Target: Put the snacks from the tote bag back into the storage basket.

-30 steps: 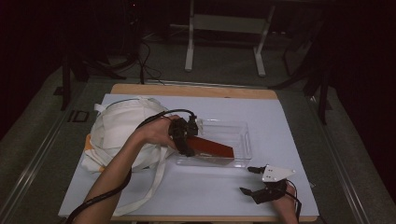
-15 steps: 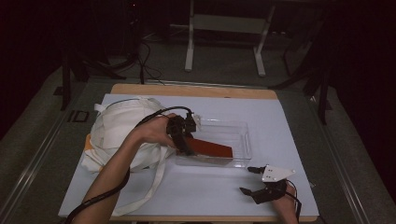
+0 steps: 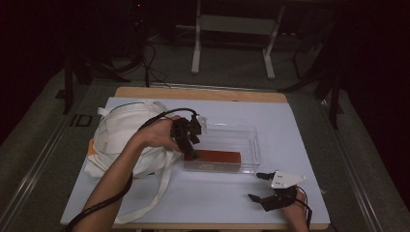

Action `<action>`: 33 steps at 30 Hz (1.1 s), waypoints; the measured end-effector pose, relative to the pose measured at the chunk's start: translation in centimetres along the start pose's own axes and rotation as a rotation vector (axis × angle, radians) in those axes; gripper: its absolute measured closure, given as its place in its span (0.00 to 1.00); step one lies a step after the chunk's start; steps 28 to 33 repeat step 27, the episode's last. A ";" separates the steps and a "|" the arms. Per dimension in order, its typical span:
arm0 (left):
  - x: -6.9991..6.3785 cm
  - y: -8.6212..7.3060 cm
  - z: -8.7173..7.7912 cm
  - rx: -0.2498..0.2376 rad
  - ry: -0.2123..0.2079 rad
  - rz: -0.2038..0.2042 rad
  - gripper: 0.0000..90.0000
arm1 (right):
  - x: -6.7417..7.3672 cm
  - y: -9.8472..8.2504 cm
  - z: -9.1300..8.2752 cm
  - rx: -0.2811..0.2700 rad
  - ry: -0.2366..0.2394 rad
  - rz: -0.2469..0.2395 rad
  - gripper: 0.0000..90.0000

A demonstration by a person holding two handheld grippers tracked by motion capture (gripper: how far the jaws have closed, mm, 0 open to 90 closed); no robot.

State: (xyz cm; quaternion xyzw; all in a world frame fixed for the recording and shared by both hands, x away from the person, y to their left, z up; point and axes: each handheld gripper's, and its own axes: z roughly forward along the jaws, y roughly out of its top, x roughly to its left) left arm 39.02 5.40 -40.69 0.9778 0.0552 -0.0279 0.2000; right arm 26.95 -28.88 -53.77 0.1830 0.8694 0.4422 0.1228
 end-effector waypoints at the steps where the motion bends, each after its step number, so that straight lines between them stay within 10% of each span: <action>1: 0.0 -0.1 -0.2 -0.004 0.005 -0.002 0.40 | 0.0 0.0 0.0 0.000 0.000 -0.001 0.20; 33: -1.7 -3.7 -2.1 -0.086 0.145 -0.088 0.40 | 0.0 0.0 0.0 -0.001 -0.003 0.002 0.20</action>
